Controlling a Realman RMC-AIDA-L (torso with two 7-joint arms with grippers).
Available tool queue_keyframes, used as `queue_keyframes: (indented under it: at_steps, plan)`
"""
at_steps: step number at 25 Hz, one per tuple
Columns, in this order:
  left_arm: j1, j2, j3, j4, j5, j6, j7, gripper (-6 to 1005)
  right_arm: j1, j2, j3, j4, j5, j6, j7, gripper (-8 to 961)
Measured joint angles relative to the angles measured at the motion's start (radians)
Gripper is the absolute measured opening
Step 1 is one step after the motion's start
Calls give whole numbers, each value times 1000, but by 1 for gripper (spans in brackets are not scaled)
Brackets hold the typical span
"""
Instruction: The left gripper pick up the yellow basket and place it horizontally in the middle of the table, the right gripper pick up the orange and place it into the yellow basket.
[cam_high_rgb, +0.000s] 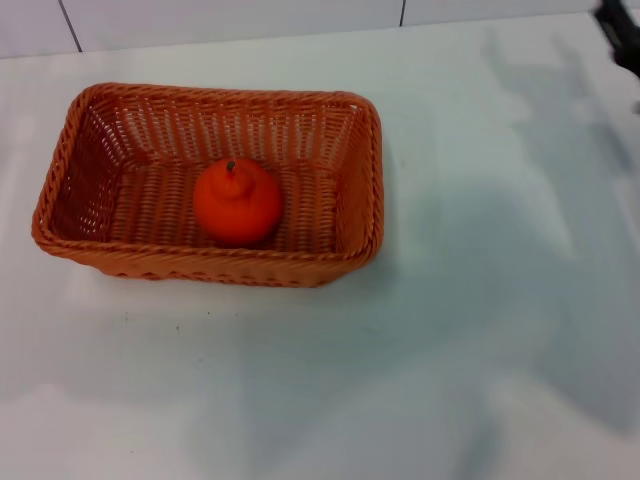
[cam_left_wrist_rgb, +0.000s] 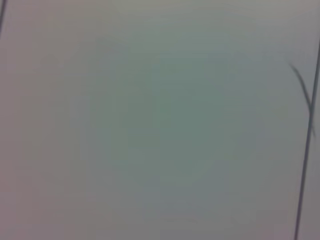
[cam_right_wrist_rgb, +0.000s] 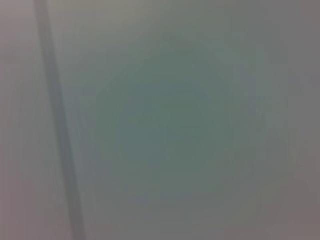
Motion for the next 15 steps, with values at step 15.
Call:
queue_keyframes:
  at_steps: [15]
  plan:
    - [47, 1, -47, -159, -94, 203, 282, 832, -93, 1, 51, -40, 62, -25, 2, 950]
